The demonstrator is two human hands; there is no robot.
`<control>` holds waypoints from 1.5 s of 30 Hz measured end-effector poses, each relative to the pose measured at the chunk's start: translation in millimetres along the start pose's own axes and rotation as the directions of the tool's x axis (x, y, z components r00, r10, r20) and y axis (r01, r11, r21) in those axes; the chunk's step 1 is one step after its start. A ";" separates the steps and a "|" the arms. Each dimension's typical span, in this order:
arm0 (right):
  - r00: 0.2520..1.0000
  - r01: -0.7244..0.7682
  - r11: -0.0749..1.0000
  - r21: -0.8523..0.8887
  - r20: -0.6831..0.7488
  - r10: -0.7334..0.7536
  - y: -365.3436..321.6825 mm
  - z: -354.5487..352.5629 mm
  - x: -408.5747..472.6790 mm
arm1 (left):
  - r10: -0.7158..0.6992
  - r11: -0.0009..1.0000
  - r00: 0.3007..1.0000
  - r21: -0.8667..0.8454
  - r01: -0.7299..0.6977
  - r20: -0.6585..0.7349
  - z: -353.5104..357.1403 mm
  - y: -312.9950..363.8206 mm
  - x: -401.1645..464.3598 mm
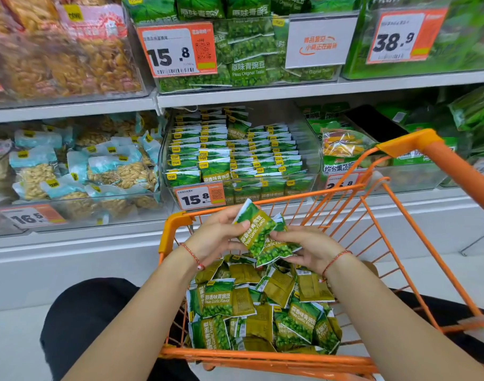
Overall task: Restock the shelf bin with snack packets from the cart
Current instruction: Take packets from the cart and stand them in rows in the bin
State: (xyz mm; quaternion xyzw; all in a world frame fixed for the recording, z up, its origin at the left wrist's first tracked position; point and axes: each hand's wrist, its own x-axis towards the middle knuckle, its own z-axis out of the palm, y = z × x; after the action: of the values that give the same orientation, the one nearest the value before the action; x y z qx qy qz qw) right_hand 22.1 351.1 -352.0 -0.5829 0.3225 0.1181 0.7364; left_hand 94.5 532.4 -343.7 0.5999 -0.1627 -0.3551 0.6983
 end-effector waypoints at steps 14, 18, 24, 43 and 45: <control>0.983 0.123 0.986 0.116 0.120 -0.137 -7.8 8.0 -10.0 | 0.098 0.931 0.973 0.364 -0.016 -0.207 8.3 -5.9 -2.0; 0.977 0.148 0.979 0.141 0.135 -0.167 -6.3 8.1 -8.1 | 0.044 0.921 0.980 0.387 0.036 -0.196 8.1 -2.6 -3.8; 0.936 0.252 0.968 -0.009 0.256 -0.241 -0.8 12.2 -10.1 | -0.053 0.988 0.981 0.132 0.078 -0.186 9.5 1.8 -7.0; 0.836 0.548 0.756 -0.358 0.184 -0.518 -94.5 27.6 25.5 | 0.444 0.862 0.824 0.417 -0.287 -0.351 -18.7 62.9 19.9; 0.844 0.527 0.791 -0.310 0.081 -0.530 -106.6 24.6 44.9 | 0.558 0.773 0.734 0.565 -0.290 -0.387 -38.4 63.5 28.3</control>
State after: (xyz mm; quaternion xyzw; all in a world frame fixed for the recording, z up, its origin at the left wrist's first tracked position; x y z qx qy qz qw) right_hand 123.4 333.8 -293.4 -0.7619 0.1270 -0.0446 0.6336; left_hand 158.4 542.4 -297.5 0.7683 -0.1792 0.0513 0.6123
